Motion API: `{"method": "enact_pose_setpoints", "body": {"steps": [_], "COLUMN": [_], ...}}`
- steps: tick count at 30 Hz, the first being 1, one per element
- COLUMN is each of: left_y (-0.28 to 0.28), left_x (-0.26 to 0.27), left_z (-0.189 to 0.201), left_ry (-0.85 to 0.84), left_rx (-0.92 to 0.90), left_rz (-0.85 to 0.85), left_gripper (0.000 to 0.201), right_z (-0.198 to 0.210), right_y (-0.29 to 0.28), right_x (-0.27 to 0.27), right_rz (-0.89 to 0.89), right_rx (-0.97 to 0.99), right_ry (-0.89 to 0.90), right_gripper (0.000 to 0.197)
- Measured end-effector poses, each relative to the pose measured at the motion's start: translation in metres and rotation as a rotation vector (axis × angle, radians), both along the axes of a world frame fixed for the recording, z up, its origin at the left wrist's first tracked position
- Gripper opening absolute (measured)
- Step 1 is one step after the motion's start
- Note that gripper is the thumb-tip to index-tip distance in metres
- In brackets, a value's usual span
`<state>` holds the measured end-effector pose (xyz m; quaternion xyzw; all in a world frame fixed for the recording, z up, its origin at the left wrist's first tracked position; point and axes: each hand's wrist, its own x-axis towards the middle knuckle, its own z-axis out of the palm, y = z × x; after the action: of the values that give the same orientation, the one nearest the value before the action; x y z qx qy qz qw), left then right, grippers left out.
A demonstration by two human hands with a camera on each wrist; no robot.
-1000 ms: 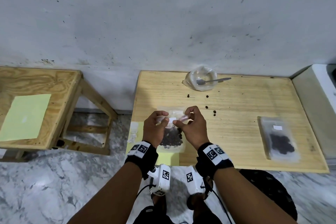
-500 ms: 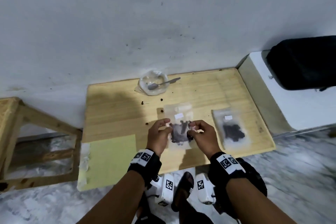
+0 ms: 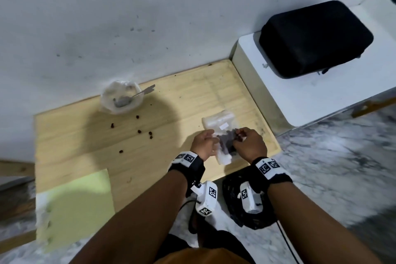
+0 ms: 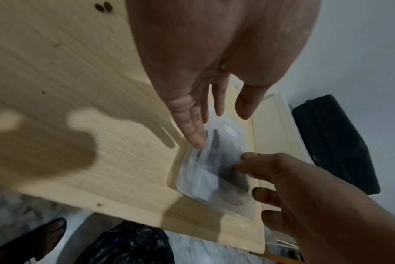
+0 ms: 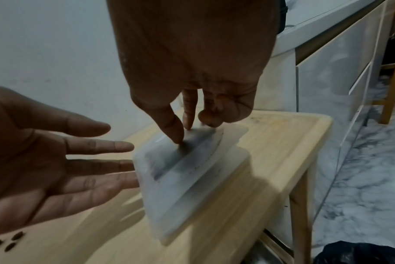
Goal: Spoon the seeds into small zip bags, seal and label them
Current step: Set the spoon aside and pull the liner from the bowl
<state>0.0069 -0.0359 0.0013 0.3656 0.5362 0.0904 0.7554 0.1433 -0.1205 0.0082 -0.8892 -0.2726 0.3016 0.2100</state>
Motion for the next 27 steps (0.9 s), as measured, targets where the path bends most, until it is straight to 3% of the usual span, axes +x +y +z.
{"method": "enact_pose_setpoints", "body": {"steps": [4,10,17,23,27], "left_y": [0.000,0.013,0.060,0.125,0.166], "left_x": [0.003,-0.028,-0.114,-0.194,-0.228], "left_z": [0.002,0.011,0.027,0.034,0.026], "left_ry": [0.026,0.043,0.095,0.189,0.251], "left_rx": [-0.028,0.025,0.145,0.270,0.402], "left_rz": [-0.053,0.011,0.211,0.396,0.408], "left_gripper": [0.038,0.018,0.015,0.017,0.018], "right_z": [-0.007,0.001,0.010,0.016,0.018], "right_y": [-0.008,0.007,0.074,0.147,0.188], "right_x": [0.001,-0.020,-0.075,-0.119,-0.132], "right_rz": [0.034,0.072,0.194,0.233,0.156], "right_rx": [-0.024,0.235,0.294,0.326,0.286], "right_ry": [-0.001,-0.111,0.197,0.266,0.296], "right_gripper": [0.036,0.022,0.028,0.032,0.024]}}
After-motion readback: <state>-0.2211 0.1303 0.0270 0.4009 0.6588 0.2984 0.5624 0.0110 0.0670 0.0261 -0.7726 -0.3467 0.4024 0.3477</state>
